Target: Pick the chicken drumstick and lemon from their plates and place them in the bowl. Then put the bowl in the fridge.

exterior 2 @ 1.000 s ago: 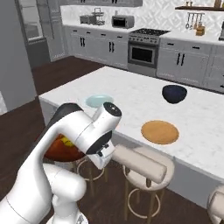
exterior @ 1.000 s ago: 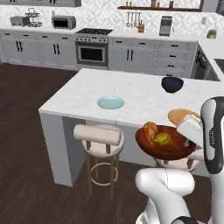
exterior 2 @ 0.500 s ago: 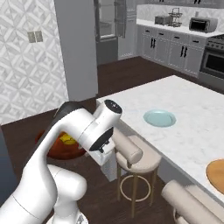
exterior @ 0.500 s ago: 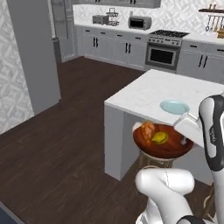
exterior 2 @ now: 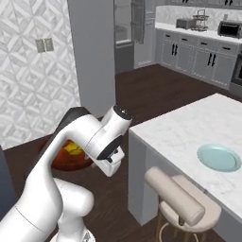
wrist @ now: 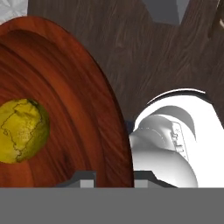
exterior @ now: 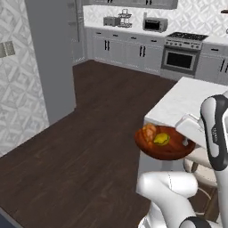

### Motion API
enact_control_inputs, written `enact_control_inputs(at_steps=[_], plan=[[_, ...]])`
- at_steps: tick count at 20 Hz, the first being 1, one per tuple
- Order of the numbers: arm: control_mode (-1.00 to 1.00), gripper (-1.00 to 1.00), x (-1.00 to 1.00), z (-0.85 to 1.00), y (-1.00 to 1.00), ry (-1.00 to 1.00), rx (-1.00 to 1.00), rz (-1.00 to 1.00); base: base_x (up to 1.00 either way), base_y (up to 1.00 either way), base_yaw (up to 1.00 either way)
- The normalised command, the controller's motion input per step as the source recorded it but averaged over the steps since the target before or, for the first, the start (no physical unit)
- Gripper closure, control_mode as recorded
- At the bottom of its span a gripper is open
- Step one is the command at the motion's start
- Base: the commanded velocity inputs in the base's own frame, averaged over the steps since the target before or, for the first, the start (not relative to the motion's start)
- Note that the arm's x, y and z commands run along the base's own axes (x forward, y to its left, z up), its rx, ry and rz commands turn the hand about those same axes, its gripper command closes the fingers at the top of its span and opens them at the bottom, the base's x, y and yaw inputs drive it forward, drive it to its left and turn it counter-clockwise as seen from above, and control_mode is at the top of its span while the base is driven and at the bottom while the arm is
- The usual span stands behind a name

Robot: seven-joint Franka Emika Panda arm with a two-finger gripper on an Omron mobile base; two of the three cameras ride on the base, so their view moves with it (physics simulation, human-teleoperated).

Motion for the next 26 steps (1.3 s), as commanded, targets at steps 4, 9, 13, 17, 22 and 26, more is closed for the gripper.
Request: enact_control_inputs(at_steps=[4,9,13,17,22,26], plan=[[1.00,1.00,0.00,0.00,0.00,0.00,0.00,0.00,1.00,1.00,-0.16],[1.00,1.00,0.00,0.00,0.00,0.00,0.00,0.00,1.00,1.00,-0.30],[1.00,1.00,0.00,0.00,0.00,0.00,0.00,0.00,1.00,0.96,-0.36],[1.00,1.00,0.00,0.00,0.00,0.00,0.00,0.00,1.00,0.91,-0.38],[1.00,1.00,0.00,0.00,0.00,0.00,0.00,0.00,1.00,0.79,-0.42],[1.00,1.00,0.00,0.00,0.00,0.00,0.00,0.00,1.00,0.51,-0.36]])
